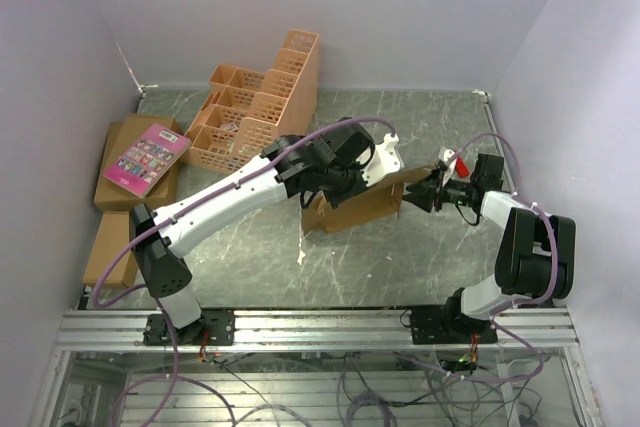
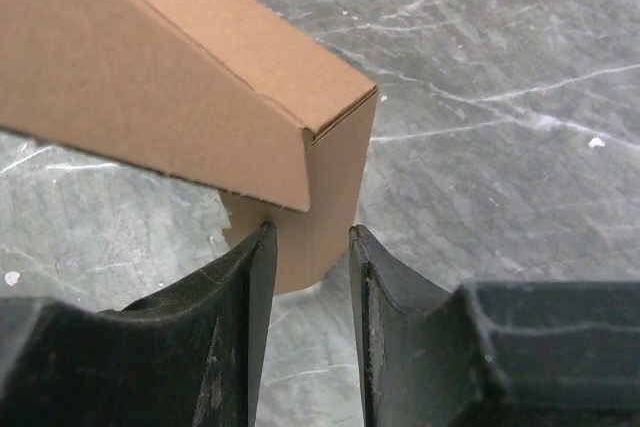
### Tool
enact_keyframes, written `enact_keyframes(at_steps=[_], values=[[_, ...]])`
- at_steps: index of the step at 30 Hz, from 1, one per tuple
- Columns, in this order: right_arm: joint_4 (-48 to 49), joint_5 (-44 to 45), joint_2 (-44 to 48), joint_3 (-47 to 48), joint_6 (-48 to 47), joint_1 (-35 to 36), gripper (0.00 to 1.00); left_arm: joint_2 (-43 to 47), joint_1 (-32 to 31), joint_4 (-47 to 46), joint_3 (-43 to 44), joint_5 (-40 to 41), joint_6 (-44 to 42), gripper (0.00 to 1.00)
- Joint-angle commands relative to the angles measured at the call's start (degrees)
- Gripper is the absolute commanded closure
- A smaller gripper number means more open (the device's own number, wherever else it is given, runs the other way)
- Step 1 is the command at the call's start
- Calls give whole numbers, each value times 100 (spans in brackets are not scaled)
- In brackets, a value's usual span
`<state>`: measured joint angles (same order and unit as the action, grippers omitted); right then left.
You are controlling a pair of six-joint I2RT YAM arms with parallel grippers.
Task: Fold the paper box
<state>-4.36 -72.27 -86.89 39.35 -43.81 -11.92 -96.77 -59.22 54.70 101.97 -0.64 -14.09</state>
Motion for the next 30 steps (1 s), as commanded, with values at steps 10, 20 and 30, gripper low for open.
enact_keyframes(at_steps=[10, 20, 30], values=[[231, -226, -397, 341, -21, 32, 76, -44, 97, 199, 17, -553, 64, 93], [-676, -642, -575, 539, -968, 144, 65, -30, 156, 114, -59, -725, 56, 93], [-740, -638, -679, 533, -974, 172, 62, -17, 228, 38, -97, -924, 64, 93]])
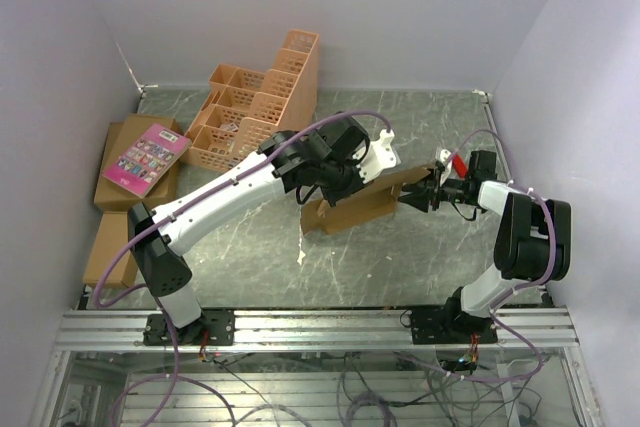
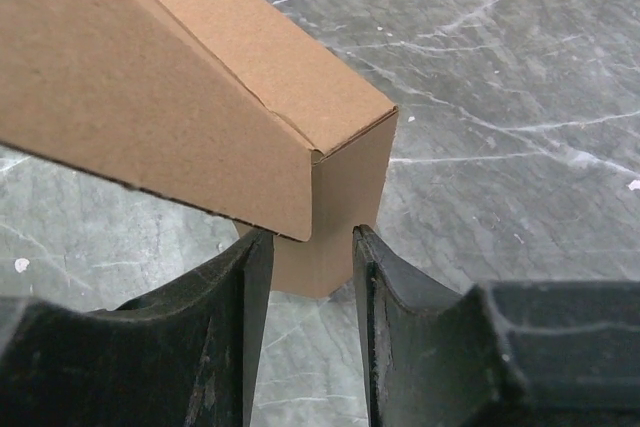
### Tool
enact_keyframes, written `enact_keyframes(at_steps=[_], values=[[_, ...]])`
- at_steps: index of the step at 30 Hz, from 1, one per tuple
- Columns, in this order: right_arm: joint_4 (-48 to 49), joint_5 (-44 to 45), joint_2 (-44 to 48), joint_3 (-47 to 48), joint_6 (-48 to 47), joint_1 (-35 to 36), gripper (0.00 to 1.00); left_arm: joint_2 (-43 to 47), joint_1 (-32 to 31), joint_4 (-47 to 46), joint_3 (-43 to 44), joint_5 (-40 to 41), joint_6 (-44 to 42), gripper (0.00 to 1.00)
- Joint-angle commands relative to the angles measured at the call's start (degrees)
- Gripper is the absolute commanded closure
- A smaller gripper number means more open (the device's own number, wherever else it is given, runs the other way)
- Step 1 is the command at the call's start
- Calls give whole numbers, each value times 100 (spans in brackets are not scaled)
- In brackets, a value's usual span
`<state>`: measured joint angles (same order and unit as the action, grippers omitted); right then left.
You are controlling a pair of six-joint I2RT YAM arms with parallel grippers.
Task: Fold the paper box
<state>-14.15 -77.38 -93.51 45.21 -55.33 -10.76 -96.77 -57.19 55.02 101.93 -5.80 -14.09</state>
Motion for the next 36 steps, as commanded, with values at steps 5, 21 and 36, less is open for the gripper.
enact_keyframes(at_steps=[5, 21, 36], values=[[1913, 28, 207, -528, 1659, 138, 62, -23, 49, -31, -119, -531, 71, 93], [2685, 584, 167, -574, 2129, 472, 73, -1, 220, -110, -233, -879, 5, 93], [2786, 825, 46, -405, 2513, 563, 85, 149, 696, -446, -500, -1528, 102, 93]])
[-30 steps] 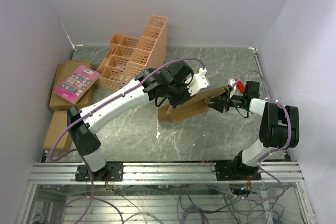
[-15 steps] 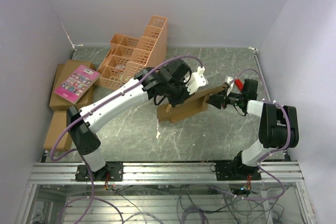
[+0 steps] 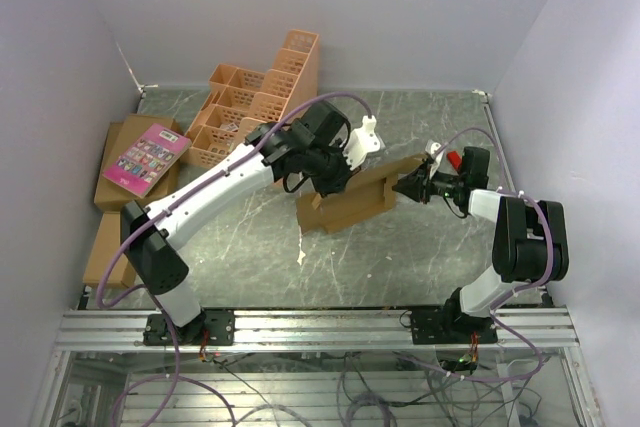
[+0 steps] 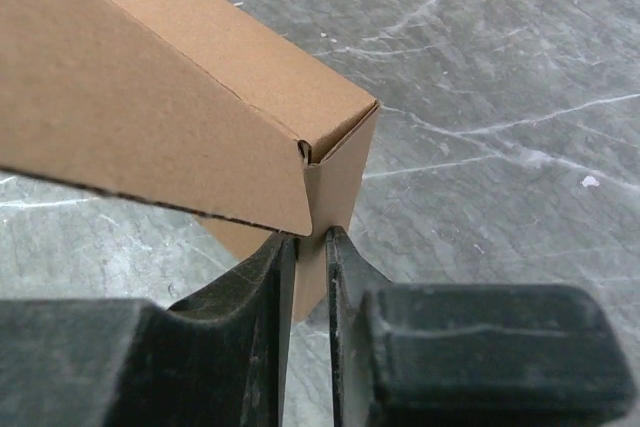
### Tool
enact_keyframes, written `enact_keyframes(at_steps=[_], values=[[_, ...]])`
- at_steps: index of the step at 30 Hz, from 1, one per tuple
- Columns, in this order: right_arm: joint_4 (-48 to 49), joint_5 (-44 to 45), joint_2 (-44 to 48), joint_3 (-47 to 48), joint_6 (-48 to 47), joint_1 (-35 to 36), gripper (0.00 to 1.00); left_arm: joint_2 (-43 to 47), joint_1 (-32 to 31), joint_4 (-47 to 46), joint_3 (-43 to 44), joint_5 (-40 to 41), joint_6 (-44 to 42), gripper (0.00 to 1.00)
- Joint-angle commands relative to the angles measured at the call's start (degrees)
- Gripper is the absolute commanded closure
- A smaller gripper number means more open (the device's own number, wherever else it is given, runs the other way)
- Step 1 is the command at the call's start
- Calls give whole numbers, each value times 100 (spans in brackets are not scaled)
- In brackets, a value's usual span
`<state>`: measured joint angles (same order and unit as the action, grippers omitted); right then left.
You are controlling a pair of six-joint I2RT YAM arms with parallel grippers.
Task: Fold the paper box
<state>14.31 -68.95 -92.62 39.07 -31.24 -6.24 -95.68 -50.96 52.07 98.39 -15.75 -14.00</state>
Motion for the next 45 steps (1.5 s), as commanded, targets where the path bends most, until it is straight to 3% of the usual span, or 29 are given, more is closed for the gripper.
enact_keyframes(at_steps=[1, 5, 10, 16, 23, 30, 36, 45], values=[[-141, 5, -67, 275, 123, 126, 87, 47, 109, -202, -181, -592, 122, 93], [-526, 59, -136, 532, 194, 197, 91, 60, 226, -386, -240, -751, 290, 93], [-2260, 263, -262, 1229, -431, 214, 92, 260, 559, -883, -358, -1074, 854, 93], [-4055, 673, -303, 1788, -1122, 211, 95, 605, 848, -1468, -657, -987, 1492, 64], [-5725, 1464, -290, 2544, -1372, 194, 98, 1121, 985, -2088, -1268, -600, 2000, 44], [-7227, 2407, -561, 3395, -1644, 193, 99, 2233, 1154, -2751, -2131, 368, 2496, 28], [-7602, 3263, -925, 3686, -1592, 215, 97, 3270, 1176, -3048, -3033, 792, 2920, 25], [-7069, 4153, -1017, 3441, -1162, 420, 93, 4564, 1181, -3936, -4866, 812, 4006, 24]])
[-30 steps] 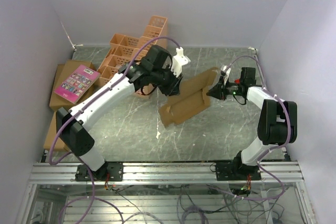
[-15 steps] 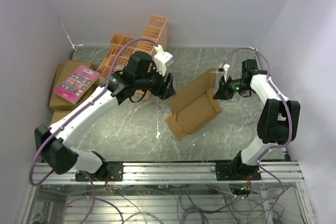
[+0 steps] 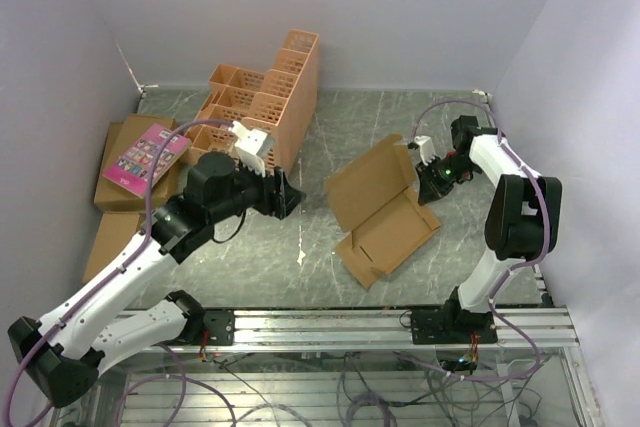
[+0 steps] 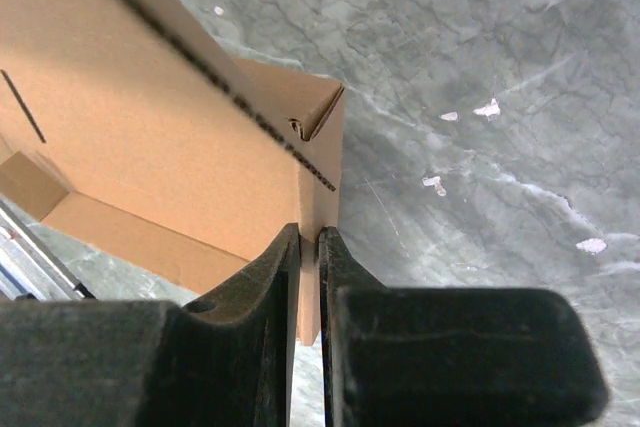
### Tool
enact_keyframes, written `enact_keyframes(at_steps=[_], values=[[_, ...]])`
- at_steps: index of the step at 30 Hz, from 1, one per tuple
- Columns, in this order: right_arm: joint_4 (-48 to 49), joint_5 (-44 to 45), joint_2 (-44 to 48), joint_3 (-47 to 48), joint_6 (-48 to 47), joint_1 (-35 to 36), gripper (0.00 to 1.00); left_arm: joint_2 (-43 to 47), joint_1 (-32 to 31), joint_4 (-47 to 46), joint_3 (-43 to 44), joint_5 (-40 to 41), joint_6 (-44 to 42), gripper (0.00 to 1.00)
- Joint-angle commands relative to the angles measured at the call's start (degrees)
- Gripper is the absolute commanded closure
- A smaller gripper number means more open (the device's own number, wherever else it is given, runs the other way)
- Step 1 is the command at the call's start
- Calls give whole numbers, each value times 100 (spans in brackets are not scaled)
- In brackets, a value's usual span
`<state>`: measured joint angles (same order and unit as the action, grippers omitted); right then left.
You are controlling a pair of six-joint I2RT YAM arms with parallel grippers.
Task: Fold the paper box
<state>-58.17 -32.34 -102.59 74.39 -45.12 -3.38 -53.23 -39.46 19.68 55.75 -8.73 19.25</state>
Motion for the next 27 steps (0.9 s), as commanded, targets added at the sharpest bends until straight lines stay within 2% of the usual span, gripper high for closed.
enact_keyframes(at_steps=[1, 11, 21, 23, 27], values=[[223, 532, -57, -111, 269, 154, 92, 389, 34, -827, -762, 68, 806, 24], [893, 1085, -214, -452, 603, 275, 88, 715, 32, -1214, -1479, 66, 1381, 25], [1128, 1092, -7, -880, 595, 311, 79, 961, 33, -1418, -1926, 40, 1662, 26], [1175, 1073, 54, -983, 589, 315, 79, 993, 27, -1459, -1994, 38, 1697, 26], [1362, 1150, 165, -1190, 601, 321, 89, 1016, 26, -1483, -2063, 43, 1731, 26]])
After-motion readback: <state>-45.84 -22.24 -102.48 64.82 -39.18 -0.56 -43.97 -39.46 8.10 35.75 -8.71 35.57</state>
